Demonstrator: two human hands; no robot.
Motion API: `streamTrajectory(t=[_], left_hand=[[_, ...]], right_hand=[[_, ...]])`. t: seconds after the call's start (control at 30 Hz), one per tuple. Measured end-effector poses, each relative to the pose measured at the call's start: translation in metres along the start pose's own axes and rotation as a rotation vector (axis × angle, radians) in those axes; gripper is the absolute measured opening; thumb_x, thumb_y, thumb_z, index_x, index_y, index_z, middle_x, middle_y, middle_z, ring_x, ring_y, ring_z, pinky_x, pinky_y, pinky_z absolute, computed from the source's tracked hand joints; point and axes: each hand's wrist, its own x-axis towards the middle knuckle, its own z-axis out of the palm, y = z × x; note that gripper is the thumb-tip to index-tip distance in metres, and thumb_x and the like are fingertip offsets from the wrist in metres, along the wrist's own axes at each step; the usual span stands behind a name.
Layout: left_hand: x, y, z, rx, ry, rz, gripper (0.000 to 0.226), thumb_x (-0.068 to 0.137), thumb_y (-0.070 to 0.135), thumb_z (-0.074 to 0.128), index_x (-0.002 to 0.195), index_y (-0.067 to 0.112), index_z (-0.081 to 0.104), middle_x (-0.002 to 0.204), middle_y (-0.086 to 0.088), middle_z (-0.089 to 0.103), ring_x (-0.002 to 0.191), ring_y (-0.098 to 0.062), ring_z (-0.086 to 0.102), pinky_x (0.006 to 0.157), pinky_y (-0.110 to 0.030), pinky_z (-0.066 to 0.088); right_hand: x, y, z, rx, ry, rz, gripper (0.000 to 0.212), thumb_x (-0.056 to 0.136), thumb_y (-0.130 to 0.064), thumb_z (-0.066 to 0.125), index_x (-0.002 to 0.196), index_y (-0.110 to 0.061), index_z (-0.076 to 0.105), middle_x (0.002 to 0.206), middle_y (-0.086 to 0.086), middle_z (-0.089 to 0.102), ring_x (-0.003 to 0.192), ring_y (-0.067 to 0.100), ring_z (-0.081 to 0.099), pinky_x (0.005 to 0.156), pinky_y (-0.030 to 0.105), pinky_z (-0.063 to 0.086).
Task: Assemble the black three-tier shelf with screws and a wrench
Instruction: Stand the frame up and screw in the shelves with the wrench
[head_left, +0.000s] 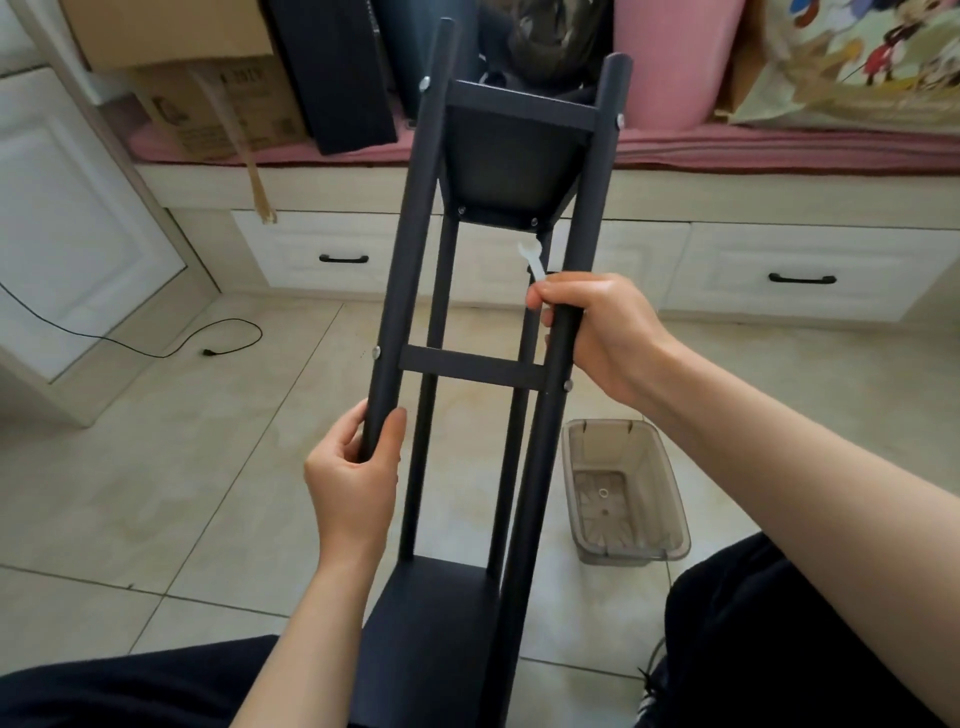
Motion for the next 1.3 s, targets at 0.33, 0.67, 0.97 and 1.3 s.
streamTrajectory(t=[0.33, 0.67, 0.97, 1.3], left_hand=[[0.016, -0.015, -0.005, 0.224, 0.089, 0.044, 0.018, 0.096, 0.044, 0.061, 0.087, 0.030, 0.067, 0.067, 0.011, 0.060, 0.062, -0.009, 0.053, 0.060, -0.033, 0.044], [-0.057, 0.016, 0.029, 0.161, -0.136, 0.077, 0.039, 0.099, 0.049, 0.053, 0.137, 0.039, 0.052, 0.117, 0.025, 0.057, 0.106, -0.002, 0.060, 0.086, -0.012, 0.048], [-0.072, 0.016, 0.032, 0.047, -0.178, -0.026, 0.017, 0.095, 0.049, 0.058, 0.105, 0.060, 0.052, 0.083, -0.002, 0.059, 0.057, -0.012, 0.052, 0.052, -0.029, 0.049], [-0.052, 0.013, 0.015, 0.038, -0.098, -0.046, 0.016, 0.094, 0.035, 0.066, 0.110, 0.034, 0.065, 0.065, 0.018, 0.058, 0.054, -0.008, 0.054, 0.049, -0.021, 0.043]], right_hand=[[0.002, -0.006, 0.023, 0.003, -0.035, -0.018, 0.029, 0.092, -0.008, 0.058, 0.064, -0.007, 0.065, 0.080, -0.001, 0.058, 0.073, 0.014, 0.040, 0.067, 0.022, 0.038], [-0.006, -0.015, 0.054, -0.072, -0.131, -0.080, 0.025, 0.091, -0.009, 0.060, 0.067, -0.007, 0.067, 0.084, -0.001, 0.060, 0.086, 0.023, 0.042, 0.085, 0.033, 0.039], [-0.011, -0.011, 0.071, -0.183, -0.221, -0.189, 0.027, 0.095, -0.015, 0.059, 0.070, -0.016, 0.070, 0.083, -0.013, 0.063, 0.085, 0.008, 0.051, 0.088, 0.031, 0.041], [-0.004, -0.006, 0.071, -0.329, -0.279, -0.230, 0.026, 0.096, -0.016, 0.055, 0.076, -0.018, 0.072, 0.097, 0.000, 0.069, 0.104, 0.017, 0.061, 0.103, 0.041, 0.045]])
